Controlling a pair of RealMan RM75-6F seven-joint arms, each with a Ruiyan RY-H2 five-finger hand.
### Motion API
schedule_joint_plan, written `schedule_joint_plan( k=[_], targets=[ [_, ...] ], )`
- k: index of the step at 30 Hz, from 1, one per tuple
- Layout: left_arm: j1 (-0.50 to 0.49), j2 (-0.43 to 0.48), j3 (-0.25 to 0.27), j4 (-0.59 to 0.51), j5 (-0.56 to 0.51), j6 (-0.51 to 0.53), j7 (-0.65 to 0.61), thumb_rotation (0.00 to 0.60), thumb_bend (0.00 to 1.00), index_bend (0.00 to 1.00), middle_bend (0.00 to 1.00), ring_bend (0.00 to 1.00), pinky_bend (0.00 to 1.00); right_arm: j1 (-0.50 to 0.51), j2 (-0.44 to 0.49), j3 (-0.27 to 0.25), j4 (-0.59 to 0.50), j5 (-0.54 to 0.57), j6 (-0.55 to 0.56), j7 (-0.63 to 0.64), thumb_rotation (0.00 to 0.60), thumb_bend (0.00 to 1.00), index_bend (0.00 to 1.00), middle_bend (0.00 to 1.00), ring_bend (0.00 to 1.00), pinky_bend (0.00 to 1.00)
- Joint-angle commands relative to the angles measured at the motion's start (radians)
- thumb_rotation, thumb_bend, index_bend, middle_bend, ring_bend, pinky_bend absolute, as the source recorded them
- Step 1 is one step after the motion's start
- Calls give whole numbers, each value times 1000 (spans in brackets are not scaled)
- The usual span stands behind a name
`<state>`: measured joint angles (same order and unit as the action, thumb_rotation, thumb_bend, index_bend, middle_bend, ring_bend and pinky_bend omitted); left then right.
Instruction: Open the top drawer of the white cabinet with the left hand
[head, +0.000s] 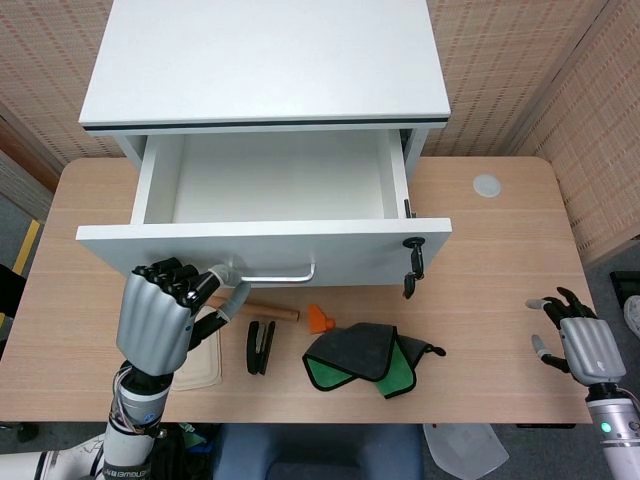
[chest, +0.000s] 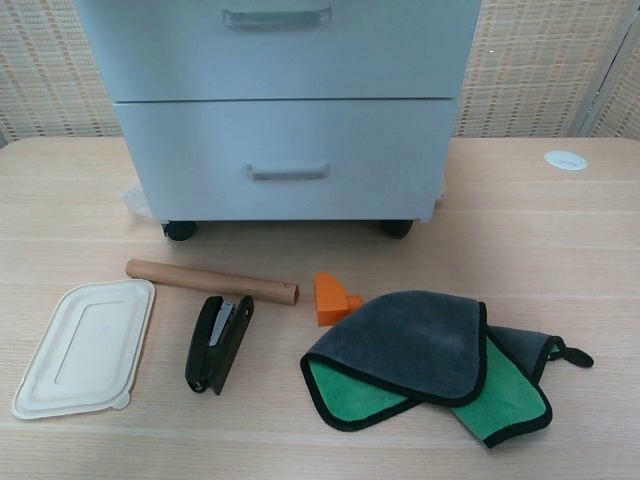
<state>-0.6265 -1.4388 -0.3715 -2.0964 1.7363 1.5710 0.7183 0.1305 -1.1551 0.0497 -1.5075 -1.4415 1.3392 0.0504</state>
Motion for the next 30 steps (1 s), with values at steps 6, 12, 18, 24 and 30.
schedule_joint_plan(
  k=[6, 12, 18, 24, 30],
  targets=[
    [10, 9, -5, 1, 20, -2, -35, 600, 282, 393, 1000, 986, 1000, -2, 1, 1, 0, 4, 2, 1, 600, 341, 277, 268, 170, 244],
    [22, 15, -2, 1, 48, 6, -53, 600, 128, 359, 1000, 949, 1000, -1, 0, 3, 3, 5, 2, 5, 600, 341, 277, 268, 170, 244],
    [36, 10, 4, 7, 71, 15, -54, 600, 111, 331, 1000, 944, 1000, -1, -2, 2, 7, 2, 2, 11, 600, 341, 277, 268, 170, 244],
    [72, 32, 2, -1, 84, 53, -92, 600, 111, 322, 1000, 941, 1000, -2, -4, 2, 13, 3, 1, 20, 600, 341, 278, 268, 171, 244],
    [122, 77, -3, 3, 92, 109, -151, 600, 121, 398, 999, 928, 1000, 1, -8, 2, 13, 1, 0, 19, 600, 341, 277, 268, 170, 244]
  ],
)
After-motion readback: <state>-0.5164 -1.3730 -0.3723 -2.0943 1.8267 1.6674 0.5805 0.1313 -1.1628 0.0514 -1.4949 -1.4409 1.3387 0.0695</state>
